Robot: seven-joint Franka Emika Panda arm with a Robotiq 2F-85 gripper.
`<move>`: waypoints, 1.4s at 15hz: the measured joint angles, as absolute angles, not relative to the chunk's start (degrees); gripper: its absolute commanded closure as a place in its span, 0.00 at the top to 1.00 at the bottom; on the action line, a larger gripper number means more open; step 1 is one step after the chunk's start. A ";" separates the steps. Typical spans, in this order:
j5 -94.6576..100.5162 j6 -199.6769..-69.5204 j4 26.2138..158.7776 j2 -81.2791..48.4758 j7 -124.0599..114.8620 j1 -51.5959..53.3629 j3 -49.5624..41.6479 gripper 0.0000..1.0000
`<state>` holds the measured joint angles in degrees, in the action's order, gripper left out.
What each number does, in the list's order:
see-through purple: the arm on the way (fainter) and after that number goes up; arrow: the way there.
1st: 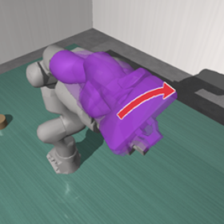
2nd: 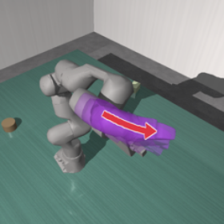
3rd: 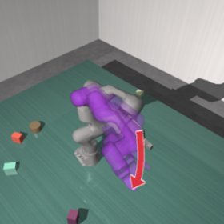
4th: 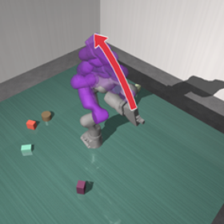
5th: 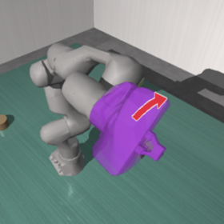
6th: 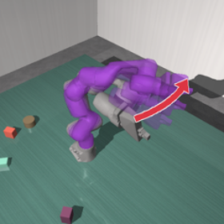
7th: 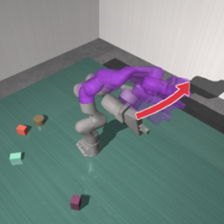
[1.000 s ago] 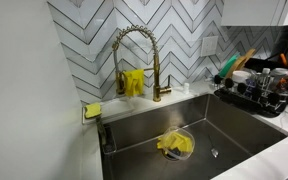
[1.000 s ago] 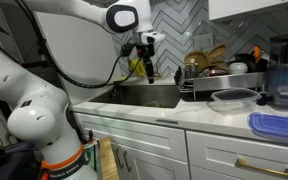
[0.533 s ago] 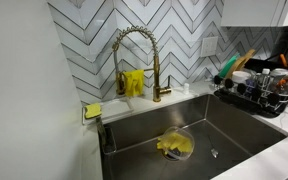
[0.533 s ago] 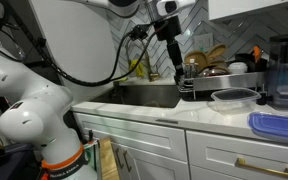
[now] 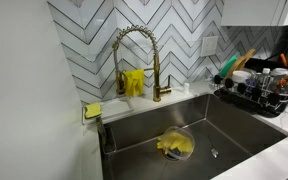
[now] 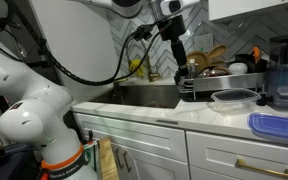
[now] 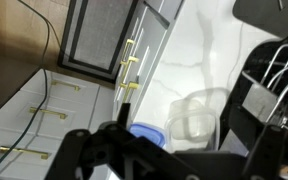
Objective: Put the blue lid on the bowl then put them on the dish rack
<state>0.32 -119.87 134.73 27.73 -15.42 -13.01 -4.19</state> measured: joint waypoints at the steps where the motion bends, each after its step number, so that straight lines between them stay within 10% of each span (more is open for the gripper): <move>1: 0.96 -121.58 133.68 26.10 -16.15 -13.86 -4.56 1.00; 21: -10.39 -127.42 113.06 -4.46 -8.01 -16.74 -15.50 1.00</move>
